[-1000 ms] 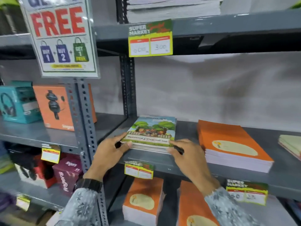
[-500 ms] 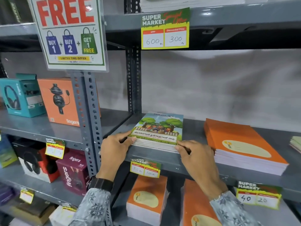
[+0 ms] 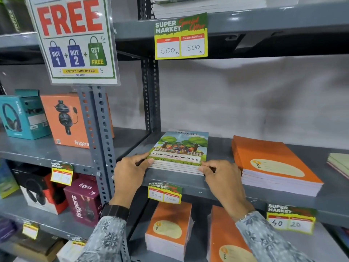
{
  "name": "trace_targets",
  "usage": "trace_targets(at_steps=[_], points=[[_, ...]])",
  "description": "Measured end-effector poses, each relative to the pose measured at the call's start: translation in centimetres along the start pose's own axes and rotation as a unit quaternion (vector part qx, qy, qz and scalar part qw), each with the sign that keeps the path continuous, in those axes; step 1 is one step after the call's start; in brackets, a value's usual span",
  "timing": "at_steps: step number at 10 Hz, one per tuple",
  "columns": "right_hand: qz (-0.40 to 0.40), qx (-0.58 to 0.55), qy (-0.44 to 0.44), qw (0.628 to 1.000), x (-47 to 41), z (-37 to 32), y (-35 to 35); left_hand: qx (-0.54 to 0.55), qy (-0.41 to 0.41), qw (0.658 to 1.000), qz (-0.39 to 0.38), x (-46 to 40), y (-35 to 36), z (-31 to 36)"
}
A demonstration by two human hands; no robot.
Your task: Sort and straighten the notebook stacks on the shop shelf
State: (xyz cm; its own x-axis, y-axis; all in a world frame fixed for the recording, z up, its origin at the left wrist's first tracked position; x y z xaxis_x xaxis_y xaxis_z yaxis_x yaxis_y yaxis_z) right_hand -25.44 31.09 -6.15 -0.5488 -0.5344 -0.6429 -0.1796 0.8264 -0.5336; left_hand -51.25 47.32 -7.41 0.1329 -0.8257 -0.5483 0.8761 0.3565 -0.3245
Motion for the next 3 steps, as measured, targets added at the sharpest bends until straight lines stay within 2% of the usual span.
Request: trace_targets(at_steps=[2,3], points=[[-0.004,-0.004,-0.031,0.999,0.5,-1.2,-0.6,0.012,-0.017,0.999,-0.038,0.2,0.2,-0.1],[-0.044,-0.038,-0.075,0.995,1.4,-2.4,-2.0,0.012,-0.022,0.999,-0.048,1.3,-0.5,2.3]])
Point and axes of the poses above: each hand's wrist, its own x-axis away from the middle knuckle, its own y-axis out of the palm, z = x × y, the point moved 10 cm from there along -x, towards the middle knuckle, and after that the axes turned 13 degrees about z, right-handed, at the moved point
